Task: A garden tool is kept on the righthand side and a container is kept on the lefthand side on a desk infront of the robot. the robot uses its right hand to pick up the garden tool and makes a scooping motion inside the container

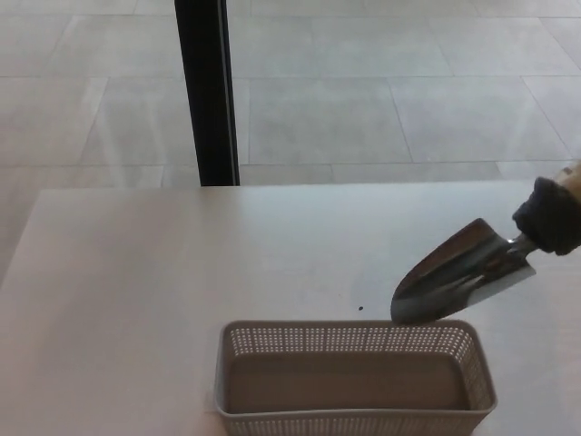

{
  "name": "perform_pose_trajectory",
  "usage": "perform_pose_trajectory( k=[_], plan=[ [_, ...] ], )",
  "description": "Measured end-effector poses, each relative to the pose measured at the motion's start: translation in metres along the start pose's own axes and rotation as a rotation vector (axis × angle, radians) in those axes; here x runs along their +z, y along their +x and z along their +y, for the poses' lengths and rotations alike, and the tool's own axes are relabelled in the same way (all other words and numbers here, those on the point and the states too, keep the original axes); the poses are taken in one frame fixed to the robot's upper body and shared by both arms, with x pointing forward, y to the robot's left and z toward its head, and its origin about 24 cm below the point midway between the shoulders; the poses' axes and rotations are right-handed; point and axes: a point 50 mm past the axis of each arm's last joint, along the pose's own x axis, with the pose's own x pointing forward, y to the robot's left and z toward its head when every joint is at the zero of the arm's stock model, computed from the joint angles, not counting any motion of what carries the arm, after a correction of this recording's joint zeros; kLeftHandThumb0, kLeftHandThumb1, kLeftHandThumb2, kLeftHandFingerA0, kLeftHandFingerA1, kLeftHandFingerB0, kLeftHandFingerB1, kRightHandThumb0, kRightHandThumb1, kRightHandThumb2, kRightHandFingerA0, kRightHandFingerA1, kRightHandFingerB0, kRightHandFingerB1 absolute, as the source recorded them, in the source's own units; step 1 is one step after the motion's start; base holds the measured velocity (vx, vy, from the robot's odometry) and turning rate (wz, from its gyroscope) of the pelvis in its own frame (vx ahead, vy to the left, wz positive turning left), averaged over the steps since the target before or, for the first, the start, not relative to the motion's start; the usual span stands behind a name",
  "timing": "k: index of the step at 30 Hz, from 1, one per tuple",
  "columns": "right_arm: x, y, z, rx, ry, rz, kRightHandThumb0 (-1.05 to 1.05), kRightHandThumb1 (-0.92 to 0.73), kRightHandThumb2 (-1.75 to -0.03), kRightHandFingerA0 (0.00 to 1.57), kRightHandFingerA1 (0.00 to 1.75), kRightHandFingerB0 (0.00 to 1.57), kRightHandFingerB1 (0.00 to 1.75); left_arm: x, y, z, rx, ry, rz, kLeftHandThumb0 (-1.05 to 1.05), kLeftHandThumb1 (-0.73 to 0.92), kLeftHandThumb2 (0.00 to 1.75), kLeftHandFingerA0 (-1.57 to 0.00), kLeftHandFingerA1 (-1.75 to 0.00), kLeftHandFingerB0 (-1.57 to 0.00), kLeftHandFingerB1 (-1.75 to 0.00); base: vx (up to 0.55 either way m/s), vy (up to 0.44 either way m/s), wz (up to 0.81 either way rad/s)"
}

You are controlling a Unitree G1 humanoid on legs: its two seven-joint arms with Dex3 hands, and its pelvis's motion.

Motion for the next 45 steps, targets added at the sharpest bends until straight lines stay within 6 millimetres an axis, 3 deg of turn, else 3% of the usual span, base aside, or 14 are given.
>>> perform_pose_trajectory(
  k=[8, 9, 10, 11, 12, 19, 26, 27, 28, 29, 30, 31, 32, 45],
  plan=[
    [0.007, 0.011, -0.012, -0.091, 0.048, -0.04, -0.09, -0.49, -1.24, 1.0, 1.75, 0.83, 1.53, -0.004, -0.001, 0.001, 0.003, -0.003, 0.011, -0.53, 0.69, 0.61, -0.57, -0.6, -0.52, -0.47, 0.0, 0.0, 0.0],
    [0.007, 0.012, -0.013, -0.103, 0.052, -0.042, -0.17, -0.51, -1.19, 1.29, 1.47, 1.0, 1.28, -0.004, -0.001, 0.001, 0.003, -0.002, 0.012, -0.53, 0.69, 0.61, -0.57, -0.59, -0.51, -0.47, 0.0, 0.0, 0.0],
    [0.006, 0.013, -0.014, -0.116, 0.056, -0.044, -0.11, -0.51, -1.22, 0.99, 1.75, 0.82, 1.53, -0.005, -0.001, 0.001, 0.004, -0.002, 0.013, -0.53, 0.69, 0.61, -0.58, -0.62, -0.53, -0.48, 0.0, 0.0, 0.0],
    [0.005, 0.014, -0.014, -0.126, 0.06, -0.043, -0.18, -0.51, -1.16, 1.3, 1.47, 0.99, 1.29, -0.005, -0.001, 0.001, 0.004, -0.002, 0.014, -0.53, 0.7, 0.61, -0.57, -0.6, -0.52, -0.48, 0.0, 0.0, 0.0],
    [0.003, 0.015, -0.015, -0.134, 0.052, -0.042, -0.18, -0.51, -1.16, 1.3, 1.47, 0.99, 1.29, -0.005, -0.001, 0.001, 0.005, -0.002, 0.014, -0.53, 0.7, 0.61, -0.57, -0.6, -0.52, -0.48, 0.0, 0.0, 0.0],
    [-0.01, 0.018, -0.014, -0.149, -0.011, -0.015, -0.26, -0.43, -1.18, 1.27, 1.44, 1.0, 1.28, -0.004, -0.001, 0.0, 0.004, -0.001, 0.011, -0.52, 0.71, 0.61, -0.56, -0.58, -0.51, -0.47, 0.0, 0.0, 0.0],
    [-0.031, 0.011, -0.006, -0.144, -0.149, 0.052, -0.18, -0.49, -1.05, 0.99, 1.75, 0.84, 1.48, -0.001, 0.0, 0.0, 0.002, -0.003, 0.003, -0.51, 0.71, 0.61, -0.59, -0.62, -0.52, -0.49, 0.0, 0.0, 0.0],
    [-0.034, 0.01, -0.005, -0.142, -0.161, 0.062, -0.22, -0.44, -1.04, 1.26, 1.37, 1.03, 1.2, -0.001, 0.0, -0.001, 0.001, -0.003, 0.003, -0.51, 0.7, 0.61, -0.58, -0.61, -0.51, -0.48, 0.0, 0.0, 0.0],
    [-0.038, 0.008, -0.002, -0.139, -0.178, 0.076, -0.22, -0.44, -1.04, 1.26, 1.37, 1.03, 1.2, 0.0, 0.0, -0.001, 0.001, -0.003, 0.002, -0.51, 0.7, 0.61, -0.58, -0.61, -0.51, -0.48, 0.0, 0.0, 0.0],
    [-0.041, 0.006, 0.0, -0.138, -0.191, 0.088, -0.16, -0.48, -0.97, 0.99, 1.74, 0.86, 1.38, 0.0, 0.0, -0.001, 0.001, -0.003, 0.001, -0.52, 0.7, 0.6, -0.54, -0.6, -0.5, -0.48, 0.0, 0.0, 0.0],
    [-0.045, 0.005, 0.001, -0.137, -0.201, 0.1, -0.24, -0.45, -1.04, 1.24, 1.36, 1.0, 1.19, 0.0, 0.0, -0.001, 0.0, -0.003, 0.0, -0.52, 0.7, 0.61, -0.54, -0.59, -0.5, -0.48, 0.0, 0.0, 0.0],
    [-0.049, 0.002, 0.002, -0.139, -0.213, 0.115, -0.24, -0.45, -1.04, 1.24, 1.36, 1.0, 1.19, 0.001, 0.0, -0.001, -0.001, -0.004, -0.001, -0.52, 0.7, 0.61, -0.54, -0.59, -0.5, -0.48, 0.0, 0.0, 0.0],
    [-0.051, 0.001, 0.003, -0.14, -0.222, 0.123, -0.19, -0.51, -0.97, 0.96, 1.75, 0.8, 1.46, 0.001, 0.0, -0.001, -0.001, -0.004, -0.001, -0.52, 0.7, 0.61, -0.55, -0.6, -0.51, -0.48, 0.0, 0.0, 0.0],
    [-0.091, -0.027, 0.028, -0.141, -0.317, 0.236, -0.17, -0.48, -1.09, 0.95, 1.75, 0.74, 1.58, 0.001, 0.001, -0.003, -0.004, -0.005, -0.002, -0.52, 0.71, 0.61, -0.56, -0.58, -0.51, -0.47, 0.0, 0.0, 0.0]
  ],
)
